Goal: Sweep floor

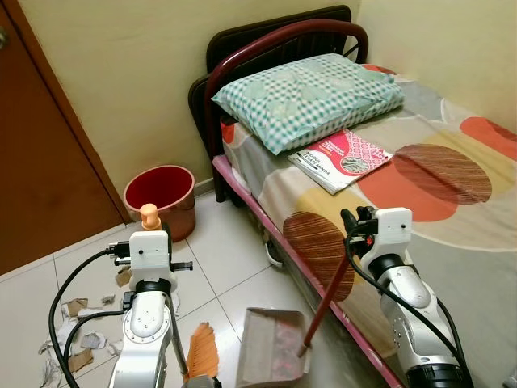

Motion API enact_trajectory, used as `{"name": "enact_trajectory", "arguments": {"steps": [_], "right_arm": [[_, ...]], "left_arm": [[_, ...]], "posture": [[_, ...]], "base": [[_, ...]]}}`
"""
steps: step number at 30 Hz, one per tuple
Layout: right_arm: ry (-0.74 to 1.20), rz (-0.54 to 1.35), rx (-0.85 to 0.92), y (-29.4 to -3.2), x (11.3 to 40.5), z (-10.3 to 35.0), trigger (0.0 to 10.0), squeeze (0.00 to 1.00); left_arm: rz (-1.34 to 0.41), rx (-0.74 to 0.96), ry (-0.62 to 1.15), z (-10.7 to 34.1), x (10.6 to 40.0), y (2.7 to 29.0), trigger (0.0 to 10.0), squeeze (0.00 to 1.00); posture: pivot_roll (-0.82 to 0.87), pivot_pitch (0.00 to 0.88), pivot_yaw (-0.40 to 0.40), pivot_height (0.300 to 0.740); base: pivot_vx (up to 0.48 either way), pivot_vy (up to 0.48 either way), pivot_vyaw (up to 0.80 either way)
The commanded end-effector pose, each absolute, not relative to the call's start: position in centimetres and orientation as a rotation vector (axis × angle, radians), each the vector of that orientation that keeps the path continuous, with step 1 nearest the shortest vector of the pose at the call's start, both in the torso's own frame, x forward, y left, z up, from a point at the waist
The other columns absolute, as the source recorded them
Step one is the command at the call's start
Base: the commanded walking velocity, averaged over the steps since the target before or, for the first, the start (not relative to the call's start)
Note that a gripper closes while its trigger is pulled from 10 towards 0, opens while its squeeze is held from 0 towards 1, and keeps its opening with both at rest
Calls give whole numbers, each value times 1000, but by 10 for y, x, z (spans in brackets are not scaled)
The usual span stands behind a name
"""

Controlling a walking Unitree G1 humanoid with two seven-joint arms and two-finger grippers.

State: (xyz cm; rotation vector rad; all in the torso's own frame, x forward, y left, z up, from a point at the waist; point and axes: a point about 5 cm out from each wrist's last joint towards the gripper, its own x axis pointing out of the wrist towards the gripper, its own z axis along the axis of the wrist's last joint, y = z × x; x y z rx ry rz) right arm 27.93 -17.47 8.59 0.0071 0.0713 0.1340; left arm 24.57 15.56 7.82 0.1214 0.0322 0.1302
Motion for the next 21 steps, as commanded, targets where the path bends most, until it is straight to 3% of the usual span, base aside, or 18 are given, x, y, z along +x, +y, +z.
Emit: {"name": "enact_trajectory", "arguments": {"steps": [1,9,21], "right_arm": [[39,123,15,-173,283,95,10000,0],[89,119,-20,-160,278,77,10000,0],[98,109,-46,-171,278,73,10000,0]], "left_arm": [[133,157,-9,86,249,157,10000,0],[145,149,34,68,240,158,10000,0],[163,167,39,70,240,173,10000,0]], "posture": [[-24,0,11,740],[-21,0,20,740],[-22,0,24,740]], "base": [[0,0,0],[0,0,0],[0,0,0]]}}
